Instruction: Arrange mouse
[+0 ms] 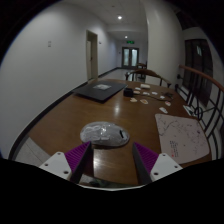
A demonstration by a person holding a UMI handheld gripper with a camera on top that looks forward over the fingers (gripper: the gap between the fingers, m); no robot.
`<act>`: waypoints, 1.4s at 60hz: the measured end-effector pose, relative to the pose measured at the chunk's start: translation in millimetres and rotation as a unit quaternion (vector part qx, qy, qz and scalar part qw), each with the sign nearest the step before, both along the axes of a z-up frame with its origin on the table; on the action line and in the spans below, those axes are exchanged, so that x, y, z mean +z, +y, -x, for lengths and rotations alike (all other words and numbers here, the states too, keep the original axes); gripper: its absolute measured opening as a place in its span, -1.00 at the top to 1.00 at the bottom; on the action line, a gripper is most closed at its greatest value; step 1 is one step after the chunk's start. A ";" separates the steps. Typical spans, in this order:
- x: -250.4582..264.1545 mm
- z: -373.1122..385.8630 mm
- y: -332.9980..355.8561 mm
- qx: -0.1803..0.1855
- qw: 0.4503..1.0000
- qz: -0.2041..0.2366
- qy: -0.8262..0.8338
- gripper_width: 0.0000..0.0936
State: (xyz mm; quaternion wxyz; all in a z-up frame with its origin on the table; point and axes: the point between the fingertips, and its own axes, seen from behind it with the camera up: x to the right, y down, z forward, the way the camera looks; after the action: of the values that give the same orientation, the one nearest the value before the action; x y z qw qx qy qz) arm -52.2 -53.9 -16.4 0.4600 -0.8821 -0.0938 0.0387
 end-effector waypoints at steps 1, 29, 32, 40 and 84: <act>0.5 0.9 1.9 0.001 1.000 0.001 0.004 -0.82; -1.5 -11.1 121.4 -0.023 0.999 0.035 -0.002 -0.81; -1.2 -10.8 133.0 -0.022 0.999 0.032 0.000 -0.75; -1.3 -13.2 146.5 -0.046 0.998 0.033 0.009 0.01; 21.3 -269.0 64.6 -0.129 0.991 0.030 0.009 0.28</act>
State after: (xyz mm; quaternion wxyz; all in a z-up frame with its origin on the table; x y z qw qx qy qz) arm 216.8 10.7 4.9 0.4357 -0.8996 0.0266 -0.0104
